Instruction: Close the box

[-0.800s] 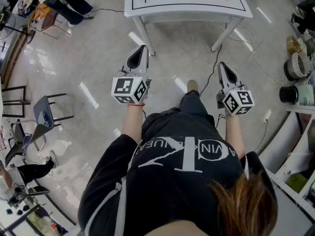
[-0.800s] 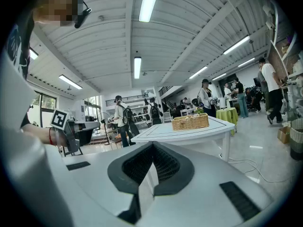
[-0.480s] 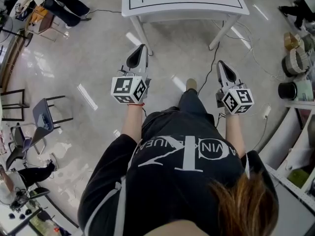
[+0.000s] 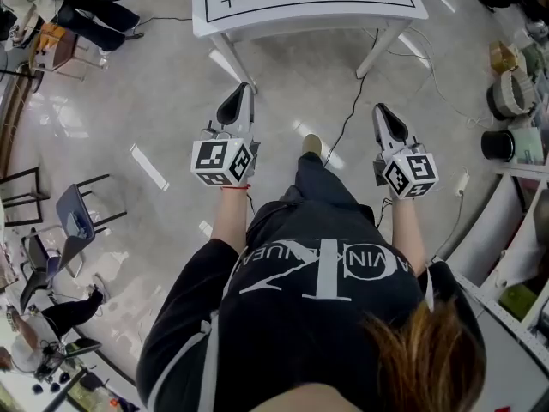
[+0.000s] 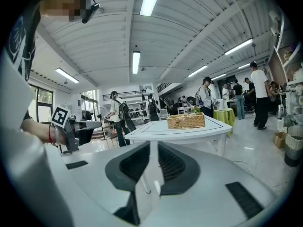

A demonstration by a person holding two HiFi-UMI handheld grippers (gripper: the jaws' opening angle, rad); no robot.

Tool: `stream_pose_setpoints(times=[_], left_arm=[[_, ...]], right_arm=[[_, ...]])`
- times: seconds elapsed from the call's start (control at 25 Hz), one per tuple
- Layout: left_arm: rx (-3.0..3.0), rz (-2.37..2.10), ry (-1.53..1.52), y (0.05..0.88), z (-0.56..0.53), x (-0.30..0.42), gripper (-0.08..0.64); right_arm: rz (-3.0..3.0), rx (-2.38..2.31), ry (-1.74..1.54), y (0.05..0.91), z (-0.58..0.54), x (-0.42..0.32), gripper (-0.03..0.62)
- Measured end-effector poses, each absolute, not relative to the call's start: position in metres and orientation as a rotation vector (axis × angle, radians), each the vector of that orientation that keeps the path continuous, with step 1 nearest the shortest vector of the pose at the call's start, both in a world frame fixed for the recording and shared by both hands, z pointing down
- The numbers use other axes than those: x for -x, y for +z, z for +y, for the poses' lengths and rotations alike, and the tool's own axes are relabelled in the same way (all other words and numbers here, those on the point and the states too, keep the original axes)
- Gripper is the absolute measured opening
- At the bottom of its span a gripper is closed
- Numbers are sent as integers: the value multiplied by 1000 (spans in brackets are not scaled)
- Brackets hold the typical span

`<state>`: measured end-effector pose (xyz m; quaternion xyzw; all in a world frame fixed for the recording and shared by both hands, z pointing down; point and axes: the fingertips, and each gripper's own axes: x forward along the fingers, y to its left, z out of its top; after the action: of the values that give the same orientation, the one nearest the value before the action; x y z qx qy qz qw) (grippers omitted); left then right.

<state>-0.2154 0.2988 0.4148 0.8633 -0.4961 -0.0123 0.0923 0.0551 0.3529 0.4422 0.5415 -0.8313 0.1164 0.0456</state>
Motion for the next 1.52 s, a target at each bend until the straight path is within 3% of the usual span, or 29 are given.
stream_pose_setpoints(times=[0.04,0.08,0.84,1.52], left_arm=[[-2562,-1468,-27,416,291,214,11],[-2563,-1466,-17,416,283,213,11],[-2575,-1539,-34,390,112,167,11],[-2564,-1542,4,384,72,144,11]], right_arm=[[-2549,-1656,366,441,344,-56,87],[-2560,-1658,373,440,335,-56,129],[-2637,-1598,380,436,154,-99,153],[-2657,-1603,468,441,112,-126,153]])
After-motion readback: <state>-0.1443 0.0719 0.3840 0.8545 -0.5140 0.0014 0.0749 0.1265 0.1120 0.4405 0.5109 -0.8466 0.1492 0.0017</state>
